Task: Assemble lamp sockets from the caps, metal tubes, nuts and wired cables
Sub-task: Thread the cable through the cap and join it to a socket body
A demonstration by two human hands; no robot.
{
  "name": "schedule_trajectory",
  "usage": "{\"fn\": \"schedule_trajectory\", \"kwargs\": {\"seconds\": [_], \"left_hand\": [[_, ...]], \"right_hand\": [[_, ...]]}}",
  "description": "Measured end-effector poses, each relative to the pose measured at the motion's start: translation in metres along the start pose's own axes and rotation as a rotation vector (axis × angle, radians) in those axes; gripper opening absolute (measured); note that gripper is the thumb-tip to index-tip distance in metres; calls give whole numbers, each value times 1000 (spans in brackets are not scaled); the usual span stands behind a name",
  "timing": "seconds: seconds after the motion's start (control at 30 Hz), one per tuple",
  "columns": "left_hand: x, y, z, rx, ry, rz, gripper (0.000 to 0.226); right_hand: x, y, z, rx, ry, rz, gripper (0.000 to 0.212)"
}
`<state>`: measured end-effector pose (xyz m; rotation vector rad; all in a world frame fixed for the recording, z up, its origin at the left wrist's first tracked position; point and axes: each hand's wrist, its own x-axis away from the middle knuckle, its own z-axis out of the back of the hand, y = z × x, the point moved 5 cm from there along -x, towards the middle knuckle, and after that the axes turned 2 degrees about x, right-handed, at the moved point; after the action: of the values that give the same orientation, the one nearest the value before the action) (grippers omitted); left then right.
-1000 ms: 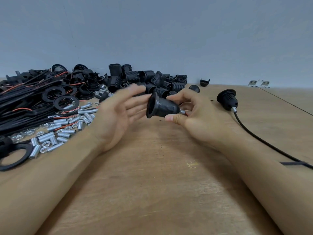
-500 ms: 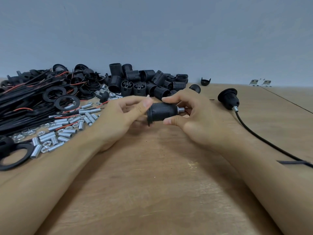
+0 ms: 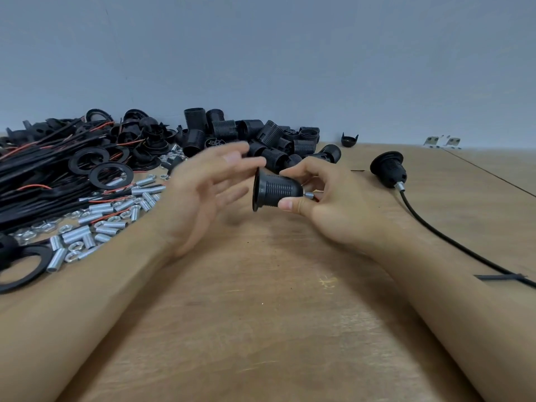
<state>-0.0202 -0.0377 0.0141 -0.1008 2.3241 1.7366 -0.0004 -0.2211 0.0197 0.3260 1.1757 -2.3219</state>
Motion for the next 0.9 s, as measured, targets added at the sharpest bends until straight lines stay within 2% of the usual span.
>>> {"fn": "schedule_trajectory", "kwargs": {"seconds": [0.1,0.17,0.23,0.3,0.4,0.47,0.5,0.63,0.73,0.83,0.9], "left_hand": [[-1,12,14,206,113,-58,31],[-2,9,17,105,173,-49,28],[-3,0,11,-83,147,-23,24],[-1,-5,2,-130,77,29,40],[1,6,2,85,23,-41,40],[1,12,11,216,88,-65,36],[0,13,14,202,124,-63,34],[-1,1,5,-122,150,4,28],[2,-8,-6,-167,27,95,39],[3,1,-8,-69,-41,-23,42],[1,7,-1,2,18,-88,41]], "right_hand": [[0,1,1,-28,10,-27,29],[0,1,1,-52,17,-39,27],[0,0,0,-30,11,-38,27],[1,0,0,-13,6,-39,29],[1,0,0,-4,-2,-51,30],[0,1,0,-22,1,-60,29],[0,1,0,-36,3,-64,29],[1,0,-2,-27,3,-68,30],[1,-1,-1,-7,1,-64,30],[2,-2,-2,7,-8,-67,30],[1,-1,-2,4,0,-71,29]]}}
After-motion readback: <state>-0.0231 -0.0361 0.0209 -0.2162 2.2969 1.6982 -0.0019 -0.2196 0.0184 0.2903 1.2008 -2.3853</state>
